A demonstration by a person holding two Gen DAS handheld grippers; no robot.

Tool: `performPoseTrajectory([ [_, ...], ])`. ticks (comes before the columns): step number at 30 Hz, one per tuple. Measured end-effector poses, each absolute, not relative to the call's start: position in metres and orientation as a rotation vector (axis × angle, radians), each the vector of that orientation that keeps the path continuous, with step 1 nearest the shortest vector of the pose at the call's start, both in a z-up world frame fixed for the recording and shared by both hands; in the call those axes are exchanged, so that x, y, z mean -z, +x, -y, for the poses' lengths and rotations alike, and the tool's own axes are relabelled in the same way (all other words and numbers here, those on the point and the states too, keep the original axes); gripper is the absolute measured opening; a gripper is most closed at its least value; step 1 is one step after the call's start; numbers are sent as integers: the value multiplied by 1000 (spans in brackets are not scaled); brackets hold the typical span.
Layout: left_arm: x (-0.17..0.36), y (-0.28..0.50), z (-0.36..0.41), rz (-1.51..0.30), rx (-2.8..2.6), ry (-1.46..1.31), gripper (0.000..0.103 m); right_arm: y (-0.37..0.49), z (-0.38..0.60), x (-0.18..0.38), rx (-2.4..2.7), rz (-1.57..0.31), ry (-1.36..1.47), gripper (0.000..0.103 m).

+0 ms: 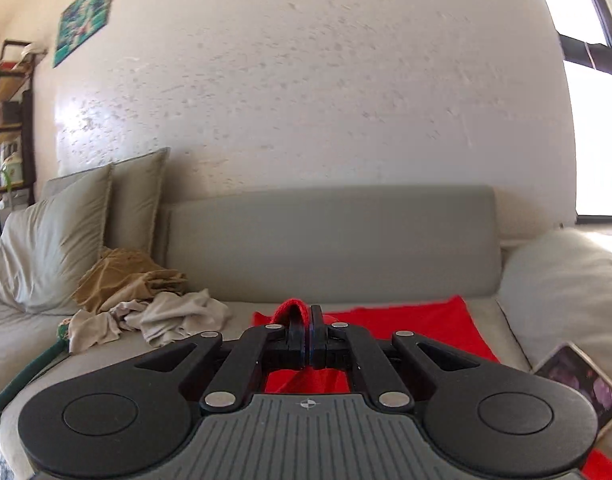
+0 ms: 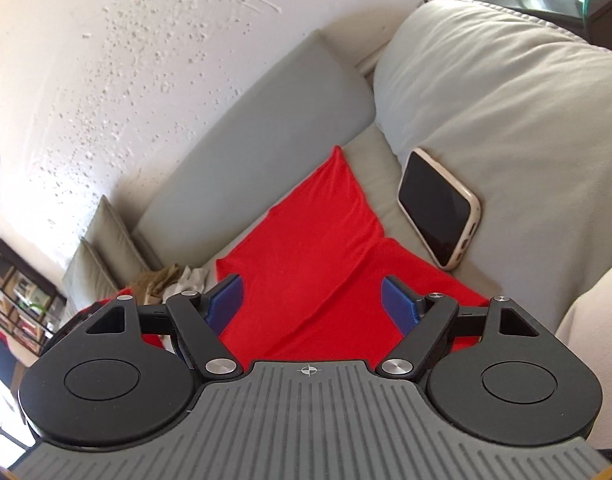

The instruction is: Fold clothes

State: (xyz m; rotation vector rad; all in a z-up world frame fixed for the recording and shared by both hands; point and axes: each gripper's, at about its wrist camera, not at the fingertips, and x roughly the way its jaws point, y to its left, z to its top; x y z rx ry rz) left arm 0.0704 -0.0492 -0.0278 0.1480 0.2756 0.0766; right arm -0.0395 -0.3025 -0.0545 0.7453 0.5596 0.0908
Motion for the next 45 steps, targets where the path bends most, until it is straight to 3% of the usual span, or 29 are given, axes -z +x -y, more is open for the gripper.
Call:
performPoseTrajectory([
  [4, 93, 79, 112, -526, 83, 404, 40, -50, 313, 61, -95, -566, 755, 81],
  [6, 118, 64, 133, -581, 141, 540, 44, -53, 316, 65, -94, -574, 754, 81],
  [9, 125, 32, 136, -517, 173, 680, 56, -54, 317, 68, -93, -587, 739, 83],
  [11, 118, 14, 129, -467, 196, 722, 75, -52, 317, 69, -103, -596, 743, 83],
  [14, 92, -11, 103, -460, 302, 628, 77, -43, 309, 68, -122, -605, 712, 83],
  [18, 63, -24, 62, -535, 413, 442, 78, -22, 286, 66, -168, -640, 629, 83],
  [21, 58, 5, 16, -623, 313, 196, 71, -3, 254, 64, -237, -672, 498, 66],
  [23, 66, 27, -19, -653, 173, 36, 35, 8, 230, 65, -277, -681, 419, 60],
  [25, 80, 45, -50, -683, 50, -103, 13, 21, 208, 68, -303, -694, 377, 60],
  [29, 109, 56, -83, -762, -40, -221, 11, 51, 161, 79, -340, -740, 297, 60],
  [37, 114, 54, -88, -753, -10, -198, 14, 89, 93, 125, -303, -859, 133, 58],
  [41, 116, 56, -89, -756, -2, -203, 14, 80, 75, 135, -287, -822, -30, 58],
  [44, 116, 57, -91, -757, -1, -210, 14, 75, 70, 135, -248, -795, -111, 43],
  [45, 116, 57, -91, -757, 0, -211, 14, 74, 70, 135, -229, -788, -122, 29],
])
